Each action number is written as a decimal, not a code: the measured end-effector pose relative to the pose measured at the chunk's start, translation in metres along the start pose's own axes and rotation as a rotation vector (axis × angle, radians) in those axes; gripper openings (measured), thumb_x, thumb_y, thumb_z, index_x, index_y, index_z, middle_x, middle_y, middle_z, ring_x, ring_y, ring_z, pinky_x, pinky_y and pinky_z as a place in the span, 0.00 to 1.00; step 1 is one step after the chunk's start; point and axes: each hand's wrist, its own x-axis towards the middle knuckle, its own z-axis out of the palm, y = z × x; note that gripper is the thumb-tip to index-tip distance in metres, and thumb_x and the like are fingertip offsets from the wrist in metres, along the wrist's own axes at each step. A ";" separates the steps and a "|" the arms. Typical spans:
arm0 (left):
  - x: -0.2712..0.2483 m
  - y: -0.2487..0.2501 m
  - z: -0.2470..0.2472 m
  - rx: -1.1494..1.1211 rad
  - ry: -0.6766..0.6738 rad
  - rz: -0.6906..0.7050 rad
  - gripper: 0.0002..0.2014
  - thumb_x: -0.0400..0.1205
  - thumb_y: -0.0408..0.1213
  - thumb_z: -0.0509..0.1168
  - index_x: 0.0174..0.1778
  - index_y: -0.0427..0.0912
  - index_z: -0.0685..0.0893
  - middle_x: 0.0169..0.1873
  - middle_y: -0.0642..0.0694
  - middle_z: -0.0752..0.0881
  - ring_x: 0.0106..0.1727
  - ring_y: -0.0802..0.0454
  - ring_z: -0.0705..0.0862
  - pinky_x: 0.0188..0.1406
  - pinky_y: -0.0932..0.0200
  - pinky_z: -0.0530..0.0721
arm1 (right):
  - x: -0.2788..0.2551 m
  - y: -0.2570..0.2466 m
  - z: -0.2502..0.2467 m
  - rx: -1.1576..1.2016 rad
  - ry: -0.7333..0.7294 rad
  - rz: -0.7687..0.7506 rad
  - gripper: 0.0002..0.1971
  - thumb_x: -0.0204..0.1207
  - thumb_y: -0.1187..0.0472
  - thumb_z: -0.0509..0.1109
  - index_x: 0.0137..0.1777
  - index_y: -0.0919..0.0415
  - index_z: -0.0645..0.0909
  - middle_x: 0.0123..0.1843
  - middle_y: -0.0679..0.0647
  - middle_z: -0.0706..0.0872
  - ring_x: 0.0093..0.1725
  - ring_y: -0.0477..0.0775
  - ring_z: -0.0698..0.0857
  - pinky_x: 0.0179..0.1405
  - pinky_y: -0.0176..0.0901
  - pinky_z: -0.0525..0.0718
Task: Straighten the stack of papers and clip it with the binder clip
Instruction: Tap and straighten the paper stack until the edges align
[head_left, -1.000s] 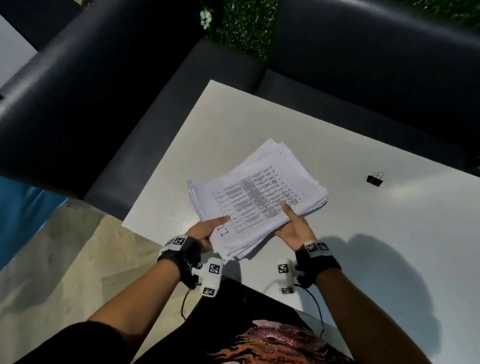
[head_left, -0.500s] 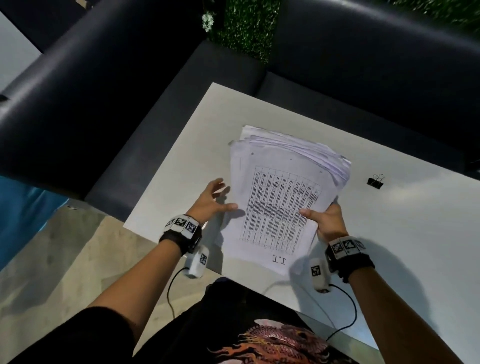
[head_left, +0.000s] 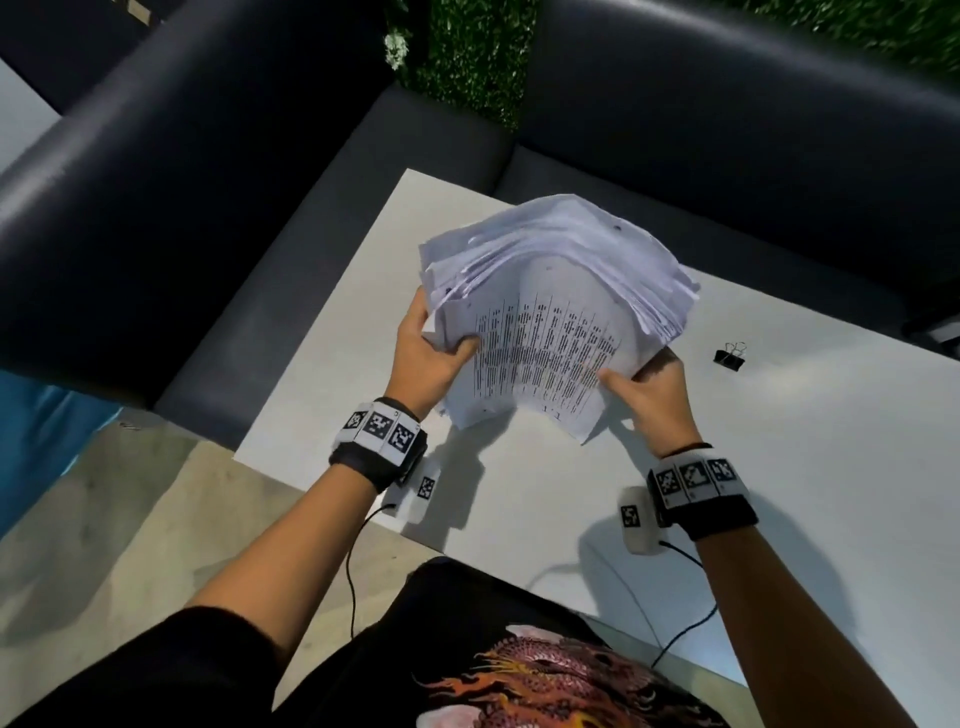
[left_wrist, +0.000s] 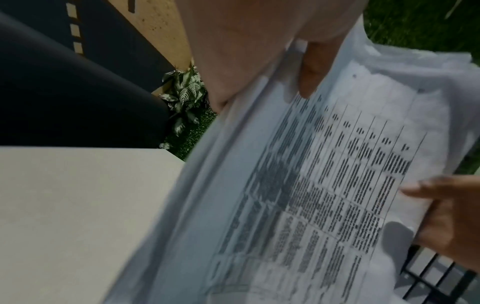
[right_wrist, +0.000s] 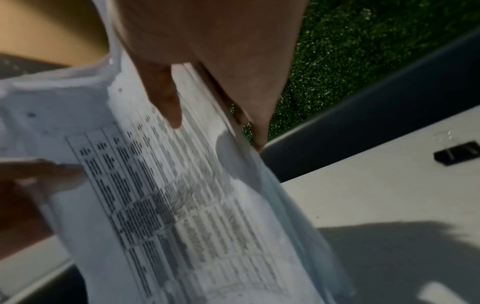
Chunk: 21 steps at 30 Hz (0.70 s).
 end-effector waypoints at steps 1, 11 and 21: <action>0.000 0.000 -0.003 -0.010 -0.013 -0.021 0.30 0.73 0.17 0.69 0.71 0.37 0.71 0.53 0.47 0.85 0.48 0.66 0.88 0.52 0.62 0.88 | 0.002 -0.002 -0.003 0.004 -0.003 -0.002 0.17 0.70 0.79 0.71 0.54 0.59 0.79 0.50 0.54 0.87 0.49 0.42 0.88 0.59 0.52 0.82; 0.006 -0.004 -0.012 -0.087 -0.175 -0.126 0.35 0.65 0.19 0.71 0.70 0.29 0.70 0.51 0.41 0.86 0.49 0.55 0.90 0.50 0.51 0.90 | 0.009 -0.018 -0.006 0.089 -0.087 -0.063 0.19 0.72 0.83 0.67 0.56 0.60 0.78 0.48 0.47 0.86 0.44 0.35 0.89 0.51 0.34 0.88; 0.017 0.012 0.003 0.030 -0.077 0.077 0.22 0.68 0.15 0.68 0.50 0.45 0.84 0.43 0.49 0.86 0.42 0.60 0.86 0.47 0.52 0.86 | 0.014 -0.020 0.011 0.029 0.037 -0.083 0.29 0.65 0.66 0.81 0.65 0.67 0.75 0.57 0.51 0.85 0.54 0.33 0.85 0.64 0.37 0.82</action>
